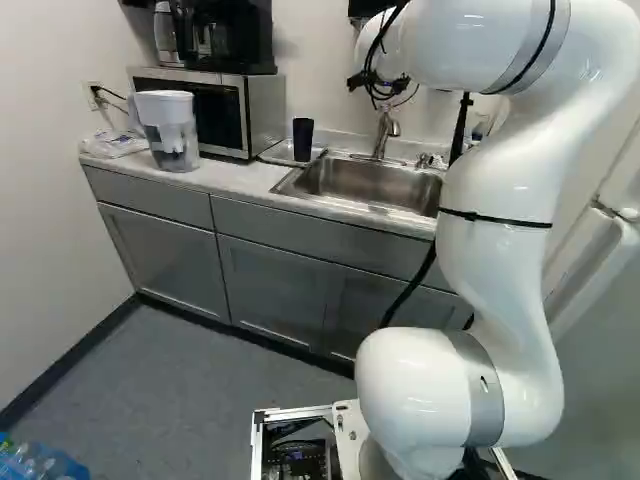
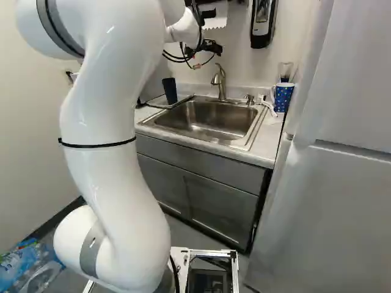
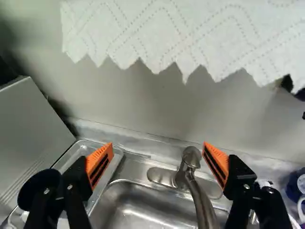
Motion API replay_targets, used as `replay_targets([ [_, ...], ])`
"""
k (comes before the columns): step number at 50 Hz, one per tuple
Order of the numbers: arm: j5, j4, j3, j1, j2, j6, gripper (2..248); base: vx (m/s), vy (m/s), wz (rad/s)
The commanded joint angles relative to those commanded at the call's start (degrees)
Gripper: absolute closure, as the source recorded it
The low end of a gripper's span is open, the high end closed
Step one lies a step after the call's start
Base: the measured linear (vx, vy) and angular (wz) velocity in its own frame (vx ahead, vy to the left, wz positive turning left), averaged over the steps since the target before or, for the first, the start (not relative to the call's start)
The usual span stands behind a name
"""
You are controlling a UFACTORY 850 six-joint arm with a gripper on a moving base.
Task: Rinse the cup and place it in the tray
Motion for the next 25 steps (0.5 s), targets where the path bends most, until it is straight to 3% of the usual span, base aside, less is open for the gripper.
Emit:
replay_targets([
  [25,-6.0,0.0,5.6,-1.7,4.8,0.0,3,0.000,0.000,0.000],
])
